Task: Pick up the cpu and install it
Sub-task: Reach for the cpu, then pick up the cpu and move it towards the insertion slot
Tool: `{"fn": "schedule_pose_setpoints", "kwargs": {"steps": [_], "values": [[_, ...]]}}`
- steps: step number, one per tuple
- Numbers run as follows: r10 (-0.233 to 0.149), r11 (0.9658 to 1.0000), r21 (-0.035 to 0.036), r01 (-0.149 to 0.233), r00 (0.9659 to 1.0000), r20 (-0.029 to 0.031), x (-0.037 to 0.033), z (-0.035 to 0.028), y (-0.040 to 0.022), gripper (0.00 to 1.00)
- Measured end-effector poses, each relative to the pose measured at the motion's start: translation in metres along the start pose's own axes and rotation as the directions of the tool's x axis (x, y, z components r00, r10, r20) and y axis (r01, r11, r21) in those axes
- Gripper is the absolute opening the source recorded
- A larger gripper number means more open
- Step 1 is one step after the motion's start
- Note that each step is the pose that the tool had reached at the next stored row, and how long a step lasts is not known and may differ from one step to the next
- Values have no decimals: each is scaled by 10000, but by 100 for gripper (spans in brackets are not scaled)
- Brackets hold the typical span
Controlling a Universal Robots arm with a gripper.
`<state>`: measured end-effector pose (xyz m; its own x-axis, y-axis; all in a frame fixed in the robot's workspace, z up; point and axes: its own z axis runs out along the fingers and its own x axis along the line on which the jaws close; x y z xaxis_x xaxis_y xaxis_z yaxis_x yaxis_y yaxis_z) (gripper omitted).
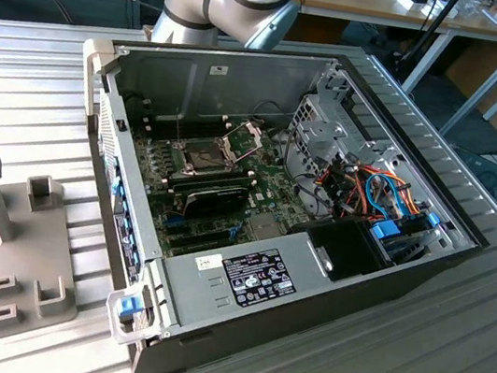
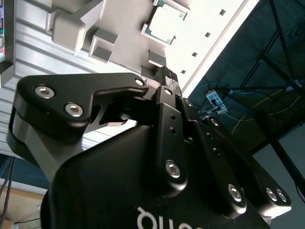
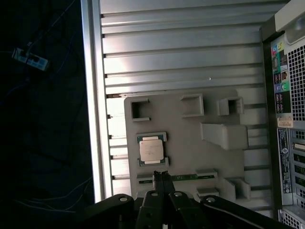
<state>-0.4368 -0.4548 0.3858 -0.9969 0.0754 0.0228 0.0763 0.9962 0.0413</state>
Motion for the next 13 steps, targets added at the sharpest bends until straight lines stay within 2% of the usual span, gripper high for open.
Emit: {"fn": "schedule_pose_setpoints", "kwargs": {"steps": [13], "values": [[0,10000,0,0,10000,0,0,9,-1,11]]}}
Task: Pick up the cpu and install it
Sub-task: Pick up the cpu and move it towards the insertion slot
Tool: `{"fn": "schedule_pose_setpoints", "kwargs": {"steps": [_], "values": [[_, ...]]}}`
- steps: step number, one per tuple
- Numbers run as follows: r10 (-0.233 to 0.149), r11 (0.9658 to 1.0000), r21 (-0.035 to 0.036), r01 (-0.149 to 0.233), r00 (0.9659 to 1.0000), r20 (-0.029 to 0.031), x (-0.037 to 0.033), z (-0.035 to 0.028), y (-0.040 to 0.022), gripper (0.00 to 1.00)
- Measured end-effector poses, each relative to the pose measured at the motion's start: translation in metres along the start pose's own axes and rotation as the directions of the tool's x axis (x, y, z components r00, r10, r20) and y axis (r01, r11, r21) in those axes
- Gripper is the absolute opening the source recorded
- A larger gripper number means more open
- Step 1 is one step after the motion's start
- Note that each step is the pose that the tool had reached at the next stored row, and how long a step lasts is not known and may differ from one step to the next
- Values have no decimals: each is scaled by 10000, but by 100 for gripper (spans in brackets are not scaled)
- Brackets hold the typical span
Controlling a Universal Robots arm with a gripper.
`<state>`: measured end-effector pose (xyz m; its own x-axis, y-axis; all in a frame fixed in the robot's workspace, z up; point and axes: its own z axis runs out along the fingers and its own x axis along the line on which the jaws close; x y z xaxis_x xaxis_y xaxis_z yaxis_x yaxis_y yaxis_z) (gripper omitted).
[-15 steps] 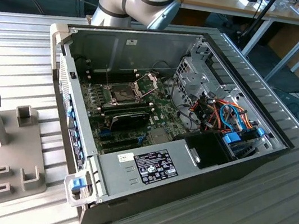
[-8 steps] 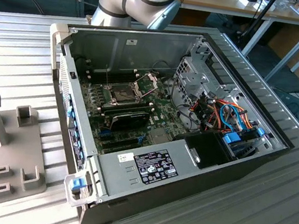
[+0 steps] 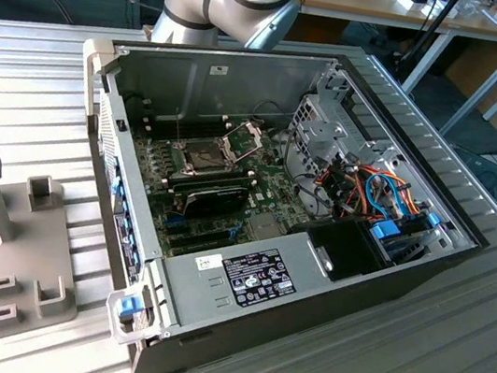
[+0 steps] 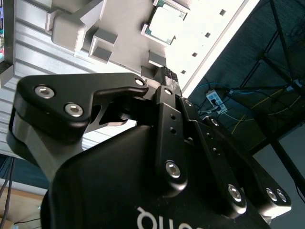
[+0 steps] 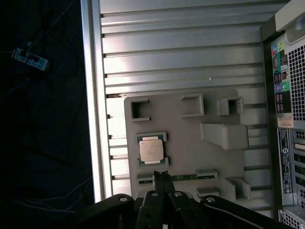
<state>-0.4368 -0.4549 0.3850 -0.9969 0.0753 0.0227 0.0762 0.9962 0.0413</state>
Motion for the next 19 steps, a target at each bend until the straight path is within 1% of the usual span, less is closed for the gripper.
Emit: {"fn": "schedule_pose_setpoints", "kwargs": {"steps": [1,2,3,8,9,10,13,19], "values": [[0,10000,-1,0,10000,0,0,0,0,11],[0,10000,0,0,10000,0,0,0,0,17],[0,10000,0,0,10000,0,0,0,0,17],[0,10000,0,0,10000,0,0,1,0,48],[0,10000,0,0,10000,1,0,2,0,48],[0,10000,0,0,10000,0,0,1,0,54],[0,10000,0,0,10000,0,0,3,0,54],[0,10000,-2,0,10000,1,-2,83,-4,54]]}}
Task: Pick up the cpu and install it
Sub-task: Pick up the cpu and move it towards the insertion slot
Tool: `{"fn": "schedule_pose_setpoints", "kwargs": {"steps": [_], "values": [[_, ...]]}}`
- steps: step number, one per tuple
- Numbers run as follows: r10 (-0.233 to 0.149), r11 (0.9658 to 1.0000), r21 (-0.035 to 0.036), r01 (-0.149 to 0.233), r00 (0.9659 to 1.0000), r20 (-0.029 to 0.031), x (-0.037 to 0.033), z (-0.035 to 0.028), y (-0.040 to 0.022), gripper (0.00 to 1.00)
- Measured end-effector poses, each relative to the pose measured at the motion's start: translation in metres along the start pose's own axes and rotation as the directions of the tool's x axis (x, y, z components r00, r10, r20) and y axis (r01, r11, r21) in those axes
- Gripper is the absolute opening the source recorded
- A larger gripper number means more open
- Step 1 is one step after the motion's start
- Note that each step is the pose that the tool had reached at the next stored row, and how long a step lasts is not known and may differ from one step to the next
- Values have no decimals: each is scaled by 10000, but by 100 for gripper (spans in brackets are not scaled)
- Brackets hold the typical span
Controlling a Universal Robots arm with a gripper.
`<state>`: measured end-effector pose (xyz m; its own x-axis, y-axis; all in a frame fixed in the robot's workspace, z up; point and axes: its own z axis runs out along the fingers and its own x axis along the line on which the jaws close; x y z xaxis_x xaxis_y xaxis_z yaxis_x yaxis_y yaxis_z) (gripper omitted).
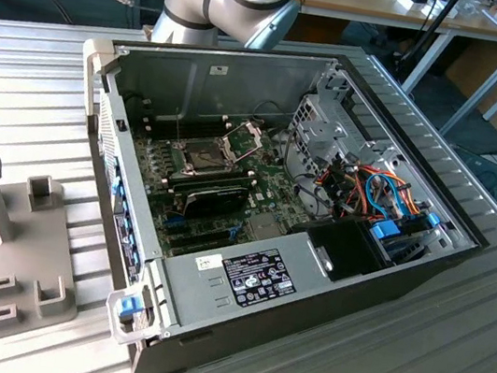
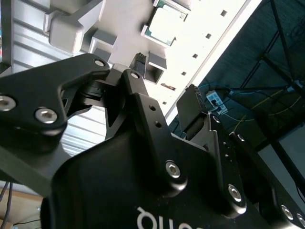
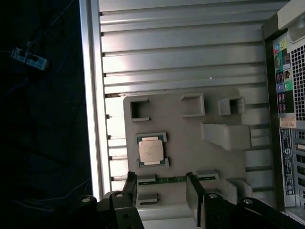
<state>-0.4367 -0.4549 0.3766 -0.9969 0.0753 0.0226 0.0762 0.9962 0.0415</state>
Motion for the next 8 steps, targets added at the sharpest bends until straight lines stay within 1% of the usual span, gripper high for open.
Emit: {"fn": "schedule_pose_setpoints", "kwargs": {"steps": [4,8], "values": [[0,10000,1,0,10000,-2,-1,58,-2,54],[0,10000,0,0,10000,-1,-2,85,-3,54]]}}
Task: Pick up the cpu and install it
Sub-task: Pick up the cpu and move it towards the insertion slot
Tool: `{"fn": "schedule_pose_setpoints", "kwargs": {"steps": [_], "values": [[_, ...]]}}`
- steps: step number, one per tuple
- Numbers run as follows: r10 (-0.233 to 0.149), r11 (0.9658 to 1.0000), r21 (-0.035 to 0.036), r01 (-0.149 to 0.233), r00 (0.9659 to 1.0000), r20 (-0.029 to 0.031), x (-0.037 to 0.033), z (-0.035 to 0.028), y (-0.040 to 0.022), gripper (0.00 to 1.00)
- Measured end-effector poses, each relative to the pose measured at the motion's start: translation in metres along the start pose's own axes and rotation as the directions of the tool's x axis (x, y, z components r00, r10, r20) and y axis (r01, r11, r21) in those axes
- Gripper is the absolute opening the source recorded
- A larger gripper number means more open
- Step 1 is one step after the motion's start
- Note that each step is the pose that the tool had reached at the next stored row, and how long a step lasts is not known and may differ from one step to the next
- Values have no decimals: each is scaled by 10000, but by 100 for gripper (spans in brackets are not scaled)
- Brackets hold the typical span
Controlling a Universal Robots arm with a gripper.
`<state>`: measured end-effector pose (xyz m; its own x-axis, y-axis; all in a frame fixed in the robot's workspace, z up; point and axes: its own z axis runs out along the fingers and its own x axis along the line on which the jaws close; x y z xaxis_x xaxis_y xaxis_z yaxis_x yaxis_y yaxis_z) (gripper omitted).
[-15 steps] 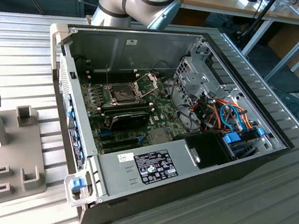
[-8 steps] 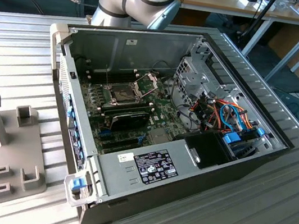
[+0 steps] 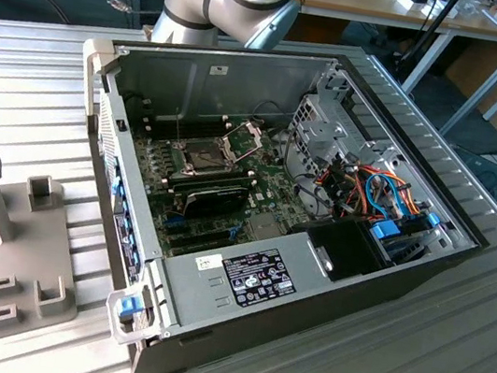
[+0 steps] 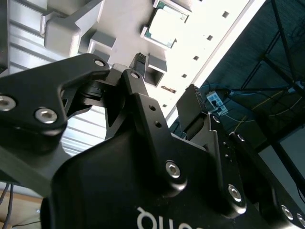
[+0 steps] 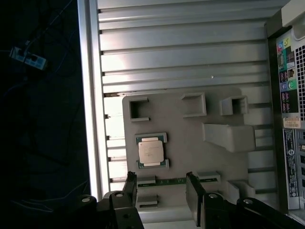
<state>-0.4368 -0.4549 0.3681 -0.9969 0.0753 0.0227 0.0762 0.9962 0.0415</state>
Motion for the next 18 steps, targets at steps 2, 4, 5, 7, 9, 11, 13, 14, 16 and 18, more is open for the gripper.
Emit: {"fn": "schedule_pose_setpoints", "kwargs": {"steps": [2,4,5,7,9,11,13,14,16,18], "values": [[0,10000,1,0,10000,-1,0,6,-1,54],[0,10000,2,0,10000,-2,0,9,-1,54],[0,10000,1,0,10000,0,0,11,-1,54],[0,10000,0,0,10000,1,-1,14,-1,54],[-1,10000,-1,1,10000,1,-1,32,-2,54],[0,10000,0,0,10000,0,-1,50,-2,54],[0,10000,0,0,10000,0,-2,69,-3,54],[0,10000,0,0,10000,0,-2,75,-3,54],[0,10000,1,0,10000,0,-2,85,-4,54],[0,10000,1,0,10000,0,-2,92,-4,54]]}}
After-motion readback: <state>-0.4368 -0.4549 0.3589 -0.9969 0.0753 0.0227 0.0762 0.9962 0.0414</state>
